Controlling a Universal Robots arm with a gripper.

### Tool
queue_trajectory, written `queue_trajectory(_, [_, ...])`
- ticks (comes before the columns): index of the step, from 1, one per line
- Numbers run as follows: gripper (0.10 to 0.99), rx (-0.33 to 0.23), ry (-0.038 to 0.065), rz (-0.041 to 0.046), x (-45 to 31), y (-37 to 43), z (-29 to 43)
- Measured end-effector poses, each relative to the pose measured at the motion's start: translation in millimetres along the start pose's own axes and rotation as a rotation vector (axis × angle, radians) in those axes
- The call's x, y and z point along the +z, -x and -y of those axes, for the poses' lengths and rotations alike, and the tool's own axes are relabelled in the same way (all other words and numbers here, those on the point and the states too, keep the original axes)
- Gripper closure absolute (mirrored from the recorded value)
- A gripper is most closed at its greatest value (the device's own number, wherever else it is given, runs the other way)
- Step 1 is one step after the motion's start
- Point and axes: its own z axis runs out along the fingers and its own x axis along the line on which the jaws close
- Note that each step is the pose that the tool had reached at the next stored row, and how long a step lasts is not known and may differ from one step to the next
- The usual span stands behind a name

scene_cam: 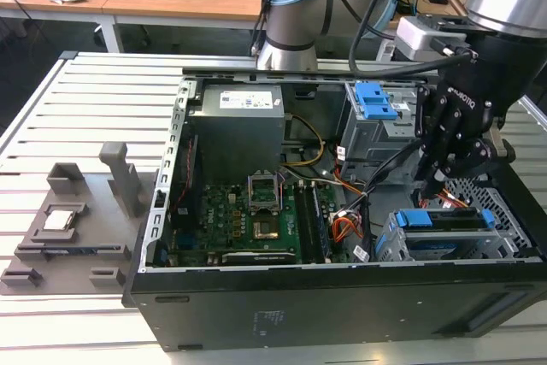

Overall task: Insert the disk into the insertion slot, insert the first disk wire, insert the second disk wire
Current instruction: 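Insert the second disk wire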

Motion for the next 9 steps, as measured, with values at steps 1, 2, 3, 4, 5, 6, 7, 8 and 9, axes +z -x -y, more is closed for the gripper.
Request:
queue_trajectory(1, [0.804,-0.001,0.0,-0.0025,0.5,0.1,0.0])
queue_trajectory(2, [0.804,-0.003,0.001,-0.0036,1.7,0.2,0.1])
queue_trajectory(3, [0.804,-0.003,0.001,-0.004,2.9,0.4,0.1])
queue_trajectory(4, [0.804,-0.004,0.002,-0.0049,4.4,0.7,0.2])
queue_trajectory(5, [0.804,-0.004,0.003,-0.0057,5.3,0.8,0.3])
queue_trajectory(6, [0.804,-0.005,0.004,-0.0067,6.4,1.0,0.4])
queue_trajectory(7, [0.804,-0.004,0.004,-0.0148,7.1,0.8,0.4])
queue_trajectory(8, [0.804,-0.004,0.005,-0.0219,7.4,0.0,0.4])
queue_trajectory(9, [0.804,-0.004,0.005,-0.0289,7.5,-0.8,0.3])
